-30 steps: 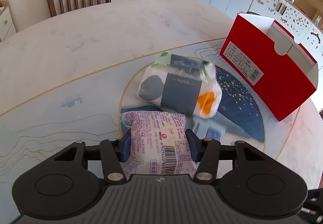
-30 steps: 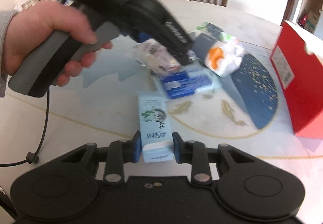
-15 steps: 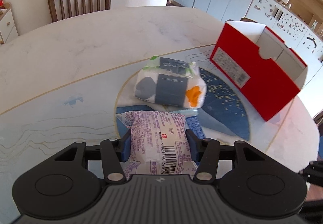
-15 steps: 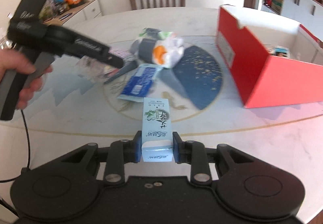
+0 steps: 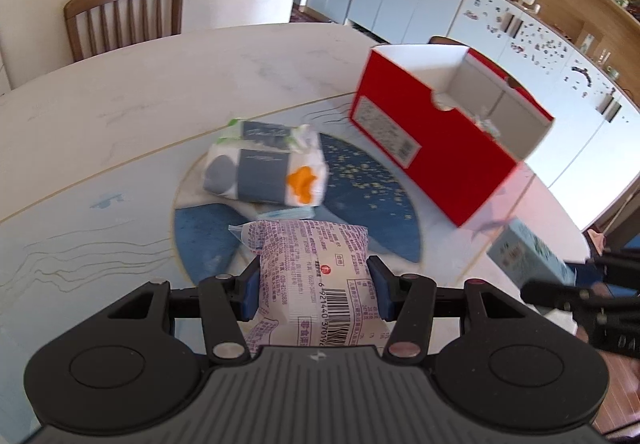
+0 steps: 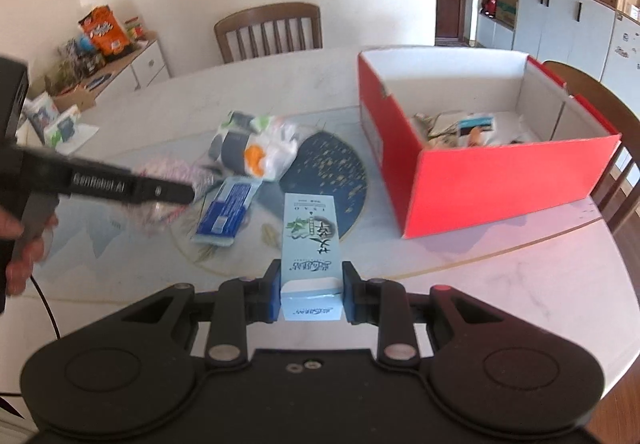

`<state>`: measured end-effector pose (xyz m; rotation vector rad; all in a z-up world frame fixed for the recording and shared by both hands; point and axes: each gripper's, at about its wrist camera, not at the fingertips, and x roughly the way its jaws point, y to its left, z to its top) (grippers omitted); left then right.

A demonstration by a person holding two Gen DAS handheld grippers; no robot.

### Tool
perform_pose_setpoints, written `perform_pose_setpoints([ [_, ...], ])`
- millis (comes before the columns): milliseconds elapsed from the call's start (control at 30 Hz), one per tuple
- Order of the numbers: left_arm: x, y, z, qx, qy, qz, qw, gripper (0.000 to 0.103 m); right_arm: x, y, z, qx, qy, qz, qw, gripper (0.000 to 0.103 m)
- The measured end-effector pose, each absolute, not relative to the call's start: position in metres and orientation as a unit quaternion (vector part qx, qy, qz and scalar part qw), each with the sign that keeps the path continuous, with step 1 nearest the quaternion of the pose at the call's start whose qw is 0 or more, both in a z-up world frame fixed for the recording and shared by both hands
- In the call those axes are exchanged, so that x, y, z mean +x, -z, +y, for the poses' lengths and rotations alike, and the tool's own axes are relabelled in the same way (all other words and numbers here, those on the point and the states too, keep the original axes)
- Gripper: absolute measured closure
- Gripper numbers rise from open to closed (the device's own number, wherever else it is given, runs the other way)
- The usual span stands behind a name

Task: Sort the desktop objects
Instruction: 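Lift and carry the light blue carton and purple-printed bread bag toward the red shoebox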

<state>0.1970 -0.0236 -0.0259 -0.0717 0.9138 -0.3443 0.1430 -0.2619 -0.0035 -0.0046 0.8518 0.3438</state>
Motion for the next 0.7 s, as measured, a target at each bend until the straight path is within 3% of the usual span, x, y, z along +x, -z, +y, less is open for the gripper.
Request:
perform_pose_setpoints([
  [700,0.215,-0.032,-0.116,-0.023,0.237,0.392,0.888,0.051,0.181,-0.035,-0.332,0.01,-0.121,0.373,0.92,0.075],
])
